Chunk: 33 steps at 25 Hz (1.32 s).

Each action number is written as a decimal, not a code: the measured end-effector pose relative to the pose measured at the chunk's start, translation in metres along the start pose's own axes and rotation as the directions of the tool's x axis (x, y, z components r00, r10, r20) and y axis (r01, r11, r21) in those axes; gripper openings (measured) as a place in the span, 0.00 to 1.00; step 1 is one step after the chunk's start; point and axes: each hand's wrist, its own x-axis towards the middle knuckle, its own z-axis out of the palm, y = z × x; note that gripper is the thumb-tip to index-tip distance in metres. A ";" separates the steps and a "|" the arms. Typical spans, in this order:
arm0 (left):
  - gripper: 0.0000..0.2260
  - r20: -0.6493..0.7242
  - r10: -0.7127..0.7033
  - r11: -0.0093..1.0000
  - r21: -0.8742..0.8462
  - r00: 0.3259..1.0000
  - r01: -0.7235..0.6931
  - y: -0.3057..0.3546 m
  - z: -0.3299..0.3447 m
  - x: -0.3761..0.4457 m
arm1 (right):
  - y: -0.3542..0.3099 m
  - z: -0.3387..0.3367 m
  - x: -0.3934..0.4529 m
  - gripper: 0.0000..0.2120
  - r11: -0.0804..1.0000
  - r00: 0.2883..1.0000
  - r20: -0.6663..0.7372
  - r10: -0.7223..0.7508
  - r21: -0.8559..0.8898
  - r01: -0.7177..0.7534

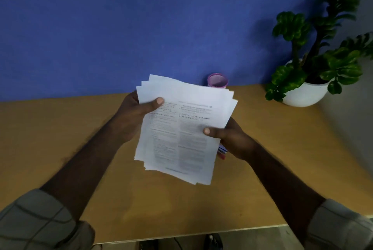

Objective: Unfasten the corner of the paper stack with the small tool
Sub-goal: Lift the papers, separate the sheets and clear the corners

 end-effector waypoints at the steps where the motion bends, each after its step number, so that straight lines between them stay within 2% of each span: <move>1: 0.14 -0.033 0.011 0.997 -0.076 0.999 -0.014 -0.001 -0.001 -0.002 | -0.003 0.001 0.002 0.23 0.999 0.999 -0.036 0.002 -0.046 -0.004; 4: 0.14 -0.101 0.019 0.982 -0.184 0.995 -0.037 -0.006 0.001 -0.009 | -0.008 0.007 0.009 0.20 0.992 0.985 -0.171 -0.014 -0.123 -0.007; 7: 0.12 -0.171 0.078 0.982 -0.157 0.982 -0.105 -0.009 0.003 -0.015 | -0.007 0.015 0.016 0.16 0.991 0.948 -0.313 -0.060 -0.129 0.020; 10: 0.12 -0.197 0.145 0.979 -0.110 0.970 -0.169 -0.009 -0.002 -0.021 | -0.006 0.017 0.013 0.16 0.992 0.955 -0.281 -0.097 -0.106 0.070; 13: 0.13 -0.142 0.117 0.993 -0.018 0.983 -0.120 -0.014 -0.003 -0.028 | -0.002 0.017 0.007 0.19 0.987 0.974 -0.213 -0.076 -0.157 0.043; 17: 0.10 -0.125 0.062 0.986 0.163 0.990 -0.042 -0.026 0.001 -0.034 | 0.014 0.018 0.009 0.22 0.981 0.954 -0.299 -0.036 -0.191 -0.023; 20: 0.08 -0.223 0.063 0.983 0.184 0.973 -0.022 -0.025 0.005 -0.033 | 0.016 0.021 0.014 0.19 0.977 0.937 -0.347 -0.032 -0.208 -0.043; 22: 0.12 -0.290 0.084 0.991 0.129 0.953 -0.048 -0.017 0.005 -0.031 | 0.010 0.019 0.017 0.16 0.983 0.936 -0.347 -0.049 -0.183 -0.016; 24: 0.18 -0.343 0.087 0.995 -0.008 0.935 -0.095 -0.008 -0.004 -0.029 | 0.003 0.012 0.017 0.14 0.982 0.932 -0.354 -0.075 -0.187 0.008; 26: 0.19 -0.352 0.090 0.975 -0.162 0.931 -0.155 0.001 -0.016 -0.028 | 0.001 -0.001 0.014 0.20 0.978 0.909 -0.411 -0.074 -0.207 -0.014; 28: 0.18 -0.309 0.126 0.949 -0.239 0.943 -0.205 0.004 -0.025 -0.029 | 0.007 -0.014 0.008 0.28 0.990 0.877 -0.480 -0.011 -0.127 -0.057; 29: 0.18 -0.282 0.138 0.934 -0.283 0.949 -0.220 0.003 -0.028 -0.029 | 0.013 -0.018 0.006 0.29 0.994 0.875 -0.484 0.025 -0.083 -0.074; 31: 0.19 -0.254 0.119 0.895 -0.391 0.960 -0.214 -0.002 -0.028 -0.028 | 0.028 -0.016 0.003 0.25 0.994 0.899 -0.423 0.112 0.043 -0.104; 33: 0.20 -0.258 0.041 0.864 -0.476 0.965 -0.164 -0.011 -0.023 -0.028 | 0.036 -0.007 0.005 0.25 0.970 0.917 -0.339 0.209 0.191 -0.151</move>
